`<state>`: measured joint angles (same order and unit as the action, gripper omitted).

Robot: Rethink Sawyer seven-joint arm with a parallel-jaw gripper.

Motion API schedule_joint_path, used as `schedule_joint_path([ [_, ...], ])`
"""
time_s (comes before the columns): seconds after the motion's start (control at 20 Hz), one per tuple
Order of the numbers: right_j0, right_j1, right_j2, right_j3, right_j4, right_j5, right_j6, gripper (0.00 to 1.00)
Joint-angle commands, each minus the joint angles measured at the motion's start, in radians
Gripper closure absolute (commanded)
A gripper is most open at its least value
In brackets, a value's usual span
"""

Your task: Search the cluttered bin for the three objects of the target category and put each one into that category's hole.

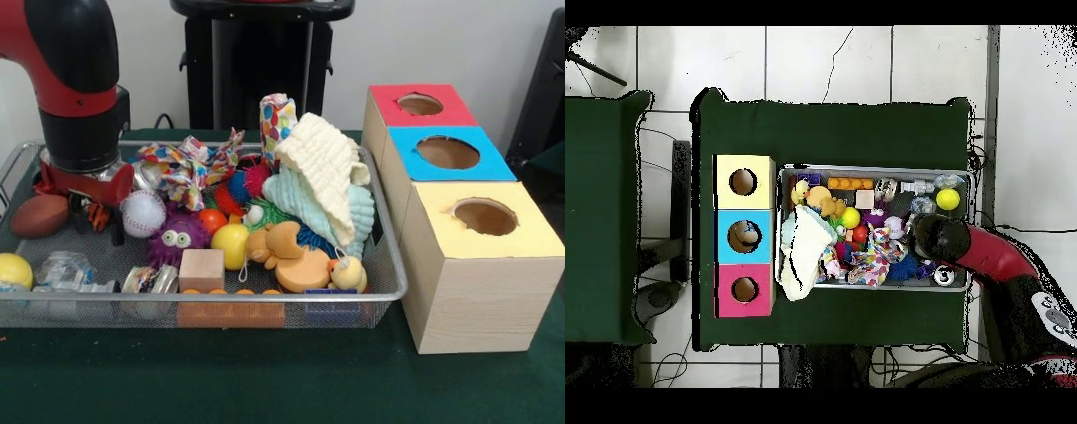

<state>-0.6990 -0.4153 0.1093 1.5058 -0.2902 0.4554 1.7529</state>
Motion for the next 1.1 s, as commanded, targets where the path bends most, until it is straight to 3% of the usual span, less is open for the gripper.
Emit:
schedule_joint_path([
  [0.05,-0.018,0.091,0.196,-0.068,-0.055,0.137,-0.222,0.00],
  [0.65,0.011,0.076,0.194,-0.154,-0.088,0.194,-0.216,0.00],
  [0.9,0.044,0.047,0.164,-0.203,-0.113,0.244,-0.197,0.00],
  [1.1,0.063,0.021,0.136,-0.205,-0.147,0.225,-0.160,0.00],
])
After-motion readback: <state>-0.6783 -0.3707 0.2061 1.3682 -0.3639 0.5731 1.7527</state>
